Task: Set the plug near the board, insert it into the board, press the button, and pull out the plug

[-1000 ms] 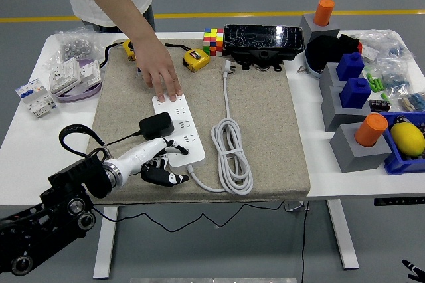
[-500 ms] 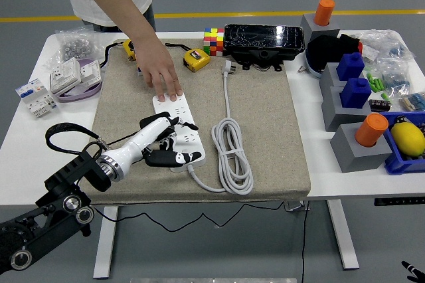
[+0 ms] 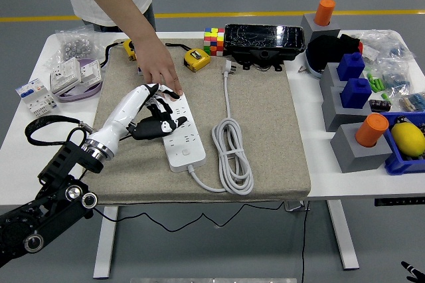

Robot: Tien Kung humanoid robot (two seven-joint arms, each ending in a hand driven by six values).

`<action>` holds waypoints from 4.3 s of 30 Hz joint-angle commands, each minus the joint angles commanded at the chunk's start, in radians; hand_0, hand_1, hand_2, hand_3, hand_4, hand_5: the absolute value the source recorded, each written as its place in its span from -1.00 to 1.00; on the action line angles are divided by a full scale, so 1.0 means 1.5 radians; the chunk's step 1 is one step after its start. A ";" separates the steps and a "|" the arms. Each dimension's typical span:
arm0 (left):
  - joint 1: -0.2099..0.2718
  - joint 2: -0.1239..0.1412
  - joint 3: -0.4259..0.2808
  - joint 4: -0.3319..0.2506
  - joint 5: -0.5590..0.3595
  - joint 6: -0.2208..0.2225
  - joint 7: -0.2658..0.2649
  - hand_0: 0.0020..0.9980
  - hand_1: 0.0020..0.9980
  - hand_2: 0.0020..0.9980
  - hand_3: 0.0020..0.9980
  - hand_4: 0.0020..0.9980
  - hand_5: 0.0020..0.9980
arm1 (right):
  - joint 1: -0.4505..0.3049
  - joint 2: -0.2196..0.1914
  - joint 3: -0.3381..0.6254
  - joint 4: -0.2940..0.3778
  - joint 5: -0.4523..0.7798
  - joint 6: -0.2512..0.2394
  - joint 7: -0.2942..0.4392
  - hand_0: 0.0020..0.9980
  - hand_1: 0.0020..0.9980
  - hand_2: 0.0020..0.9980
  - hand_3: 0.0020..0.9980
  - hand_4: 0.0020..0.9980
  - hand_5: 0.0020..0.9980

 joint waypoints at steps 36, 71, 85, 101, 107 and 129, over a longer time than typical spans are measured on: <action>-0.068 -0.039 0.054 0.162 0.038 -0.021 0.079 -0.24 -0.29 -0.20 0.01 0.16 -0.83 | 0.000 -0.001 -0.002 0.000 0.003 0.000 0.000 0.12 0.27 0.22 0.20 0.93 -0.01; -0.026 -0.005 -0.003 0.209 0.007 0.032 -0.045 -0.25 -0.29 -0.18 0.05 0.10 -1.00 | 0.001 -0.003 -0.007 0.000 0.003 0.000 -0.001 0.12 0.27 0.22 0.20 0.93 -0.01; -0.014 -0.004 0.001 0.216 0.025 0.028 -0.025 -0.06 0.16 0.10 0.18 0.86 -0.79 | 0.000 -0.004 -0.010 0.001 0.003 -0.001 -0.001 0.12 0.27 0.22 0.20 0.93 -0.01; 0.039 0.001 -0.089 0.117 -0.039 0.011 -0.049 0.35 0.49 0.48 0.48 1.00 -0.59 | -0.001 0.002 -0.001 0.000 0.000 -0.001 0.000 0.12 0.27 0.22 0.20 0.93 -0.01; 0.045 -0.002 -0.126 0.105 -0.206 0.049 -0.193 0.17 0.34 0.33 0.26 1.00 -0.48 | -0.001 0.004 -0.001 -0.001 0.000 0.000 0.000 0.12 0.27 0.22 0.20 0.93 -0.01; 0.052 0.002 -0.201 0.082 -0.524 -0.004 -0.108 -0.22 -0.17 -0.01 0.09 0.54 -0.55 | 0.014 0.007 -0.009 -0.006 0.003 0.004 0.002 0.12 0.27 0.22 0.20 0.93 -0.01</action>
